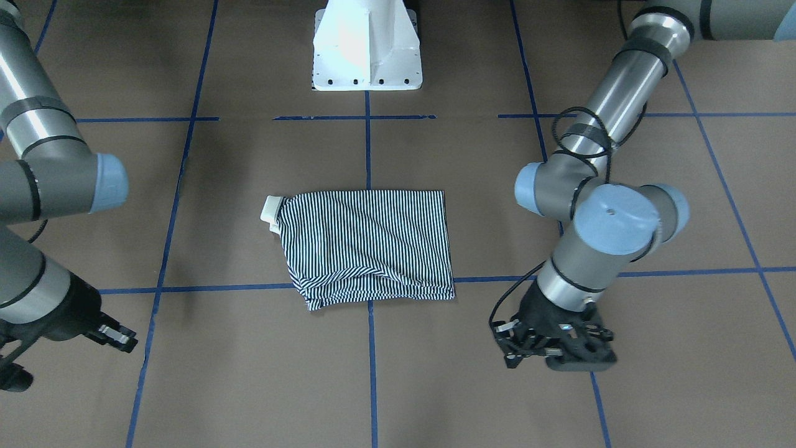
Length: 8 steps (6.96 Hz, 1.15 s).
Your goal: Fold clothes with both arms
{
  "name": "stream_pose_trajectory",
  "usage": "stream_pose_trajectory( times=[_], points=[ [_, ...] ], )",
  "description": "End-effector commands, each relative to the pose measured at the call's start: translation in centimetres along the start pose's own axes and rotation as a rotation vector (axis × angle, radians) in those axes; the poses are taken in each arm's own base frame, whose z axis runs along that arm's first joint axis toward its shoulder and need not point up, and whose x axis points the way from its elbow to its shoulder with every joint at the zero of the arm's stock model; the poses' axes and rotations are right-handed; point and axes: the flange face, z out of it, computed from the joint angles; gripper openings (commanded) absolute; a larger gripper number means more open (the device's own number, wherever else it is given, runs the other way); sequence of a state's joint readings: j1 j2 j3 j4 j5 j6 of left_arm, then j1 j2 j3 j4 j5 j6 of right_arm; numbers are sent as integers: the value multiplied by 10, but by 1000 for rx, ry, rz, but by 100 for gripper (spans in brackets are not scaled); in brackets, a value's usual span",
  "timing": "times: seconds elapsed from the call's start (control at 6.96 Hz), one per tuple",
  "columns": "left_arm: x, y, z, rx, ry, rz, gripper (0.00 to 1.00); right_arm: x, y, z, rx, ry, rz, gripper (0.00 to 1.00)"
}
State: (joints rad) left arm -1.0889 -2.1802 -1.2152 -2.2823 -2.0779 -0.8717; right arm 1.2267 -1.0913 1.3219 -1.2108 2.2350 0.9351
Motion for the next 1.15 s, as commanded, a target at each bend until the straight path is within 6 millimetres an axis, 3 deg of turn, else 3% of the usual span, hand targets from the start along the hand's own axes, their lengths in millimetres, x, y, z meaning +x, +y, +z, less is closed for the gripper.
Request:
stream_pose_trajectory(
  times=[0.0, 0.14, 0.29, 0.43, 0.57, 0.72, 0.86, 1.01],
  points=[
    [-103, -15, -118, 33, -115, 110, 0, 136, -15, -59, 53, 6, -86, 0],
    [-143, -19, -179, 53, -175, 95, 0, 199, 9, -74, 63, 25, -117, 0],
    [-181, 2, -230, -13, -189, 146, 0, 241, 43, -82, 39, 8, -151, 0],
    [-197, 34, -251, -109, -127, 134, 0, 271, 65, -77, -6, -17, -164, 0],
    [-234, 78, -254, -189, -124, 32, 0, 275, 72, -73, -31, -23, -225, 0],
    [-258, 105, -244, -235, -122, 6, 11, 265, 77, -79, -72, -5, -237, 0],
    [-251, 106, -251, -225, -118, 25, 48, 270, 75, -87, -141, 33, -300, 0],
    [-272, 123, -241, -258, -125, 8, 99, 270, 63, -99, -189, 82, -338, 0]
  ],
)
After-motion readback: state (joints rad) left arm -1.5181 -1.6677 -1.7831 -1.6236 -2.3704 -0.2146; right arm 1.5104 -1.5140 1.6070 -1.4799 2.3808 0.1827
